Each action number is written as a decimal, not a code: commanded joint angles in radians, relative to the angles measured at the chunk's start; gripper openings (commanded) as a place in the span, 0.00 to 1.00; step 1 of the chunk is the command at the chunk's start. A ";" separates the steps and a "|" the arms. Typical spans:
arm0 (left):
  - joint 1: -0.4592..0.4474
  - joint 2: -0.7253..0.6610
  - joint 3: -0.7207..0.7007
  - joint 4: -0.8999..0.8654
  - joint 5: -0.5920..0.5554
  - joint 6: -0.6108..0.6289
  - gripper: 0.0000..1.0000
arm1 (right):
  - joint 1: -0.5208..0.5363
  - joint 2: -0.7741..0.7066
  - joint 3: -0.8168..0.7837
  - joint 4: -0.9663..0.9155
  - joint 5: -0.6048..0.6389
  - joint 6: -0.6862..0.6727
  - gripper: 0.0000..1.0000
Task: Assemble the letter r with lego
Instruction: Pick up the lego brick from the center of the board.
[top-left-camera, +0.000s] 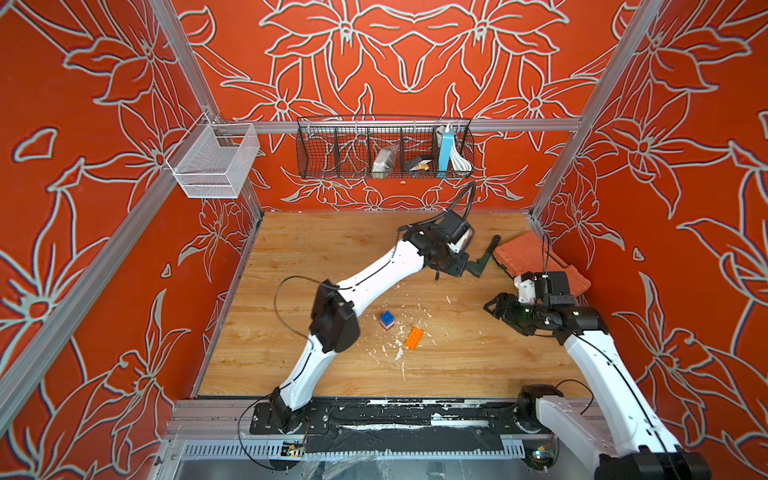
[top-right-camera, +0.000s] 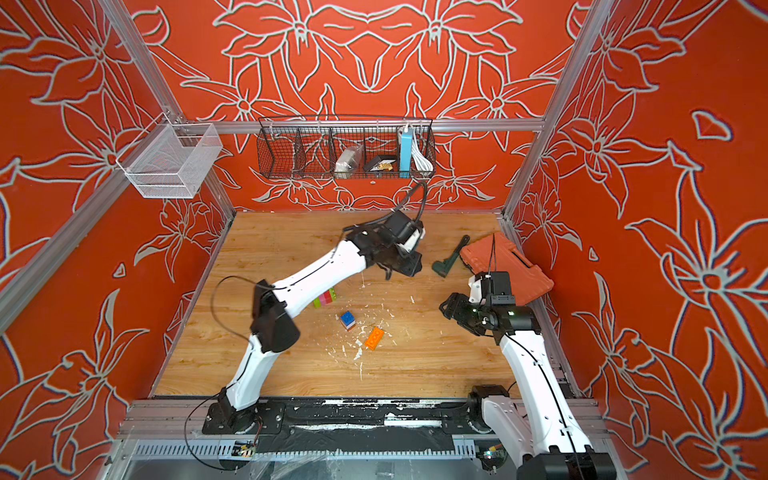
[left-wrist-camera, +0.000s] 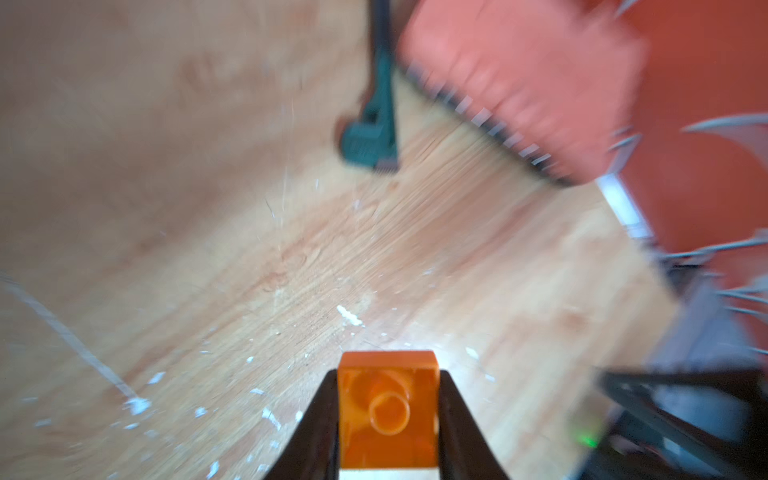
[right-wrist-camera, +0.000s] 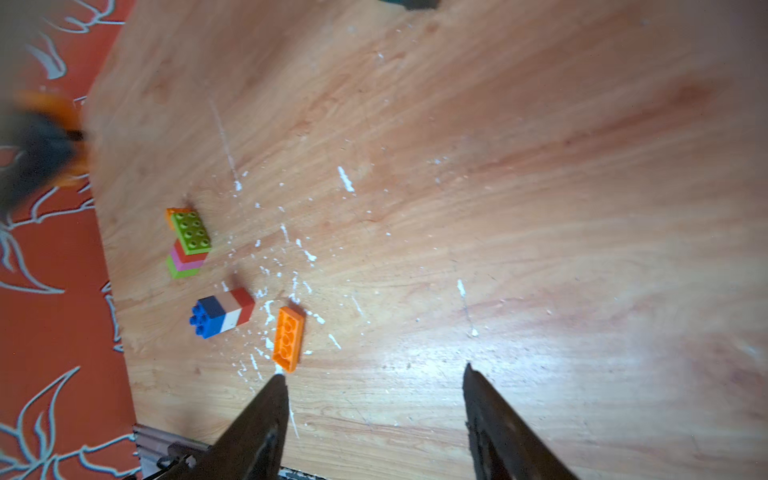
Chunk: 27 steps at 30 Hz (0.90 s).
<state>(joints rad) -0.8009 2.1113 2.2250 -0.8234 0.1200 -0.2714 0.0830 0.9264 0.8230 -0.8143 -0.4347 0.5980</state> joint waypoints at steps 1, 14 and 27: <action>0.040 -0.227 -0.192 0.205 0.113 0.077 0.02 | 0.092 0.065 0.098 0.029 -0.049 0.009 0.69; 0.110 -1.048 -1.201 1.034 0.132 0.404 0.00 | 0.414 0.167 0.353 0.406 -0.322 0.163 0.73; 0.166 -1.347 -1.472 1.185 0.432 0.644 0.00 | 0.593 0.162 0.364 0.703 -0.449 0.298 0.93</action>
<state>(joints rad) -0.6411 0.7601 0.7815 0.2600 0.4755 0.2955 0.6586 1.1049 1.1801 -0.2214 -0.8364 0.8455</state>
